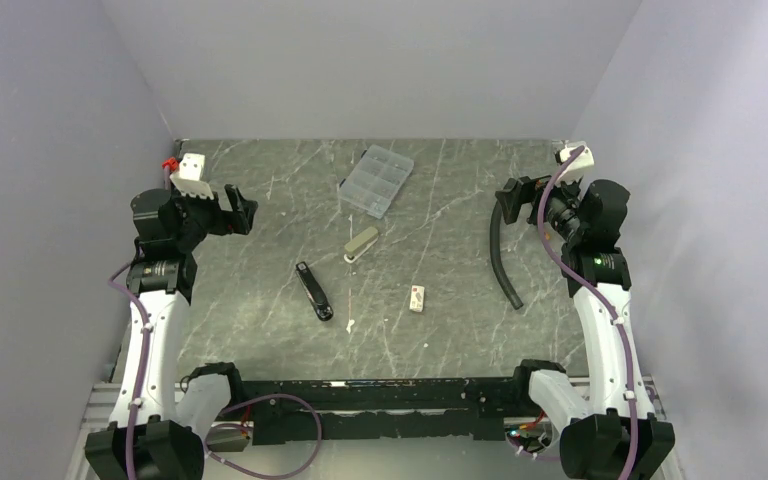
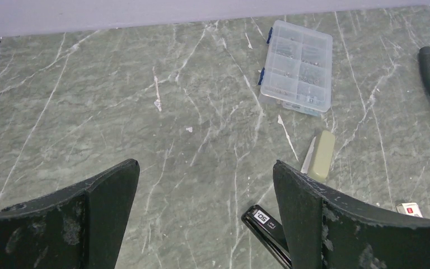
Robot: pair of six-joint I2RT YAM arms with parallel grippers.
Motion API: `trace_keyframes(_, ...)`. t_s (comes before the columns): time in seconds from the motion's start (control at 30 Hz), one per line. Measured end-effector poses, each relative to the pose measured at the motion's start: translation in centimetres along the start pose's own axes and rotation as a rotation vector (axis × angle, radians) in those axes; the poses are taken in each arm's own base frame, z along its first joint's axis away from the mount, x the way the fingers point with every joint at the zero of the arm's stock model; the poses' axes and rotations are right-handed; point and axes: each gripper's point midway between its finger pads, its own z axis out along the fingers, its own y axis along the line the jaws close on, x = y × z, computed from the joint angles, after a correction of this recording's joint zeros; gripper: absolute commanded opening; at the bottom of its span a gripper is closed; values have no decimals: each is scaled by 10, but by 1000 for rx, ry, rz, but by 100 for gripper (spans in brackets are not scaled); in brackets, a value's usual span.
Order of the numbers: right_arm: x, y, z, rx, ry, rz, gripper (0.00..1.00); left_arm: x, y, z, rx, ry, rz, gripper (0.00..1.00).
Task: Load the staples into the stapler
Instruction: Open the stapler at the center of the board.
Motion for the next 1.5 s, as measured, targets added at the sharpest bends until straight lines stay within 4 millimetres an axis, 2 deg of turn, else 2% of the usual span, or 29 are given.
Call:
trace_keyframes(0.47,2,0,0,1,4,-2,100,1,-1,0,5,2,-1,95)
trace_keyframes(0.73,3,2,0,-21,3,-42,100,9,-8,-1,60,31,45,95)
trace_keyframes(0.93,17,8,1,-78,28,-102,100,35,-35,-14,272,134,208,95)
trace_keyframes(1.1,26,1,3,-58,47,-137,100,62,-69,-42,553,209,395,95)
trace_keyframes(1.23,31,3,4,-78,57,-148,100,83,-90,-63,729,230,479,95)
trace_keyframes(1.37,35,5,4,-90,64,-150,100,102,-102,-71,842,277,499,95)
trace_keyframes(1.5,39,6,5,-101,70,-148,100,114,-114,-69,896,329,525,95)
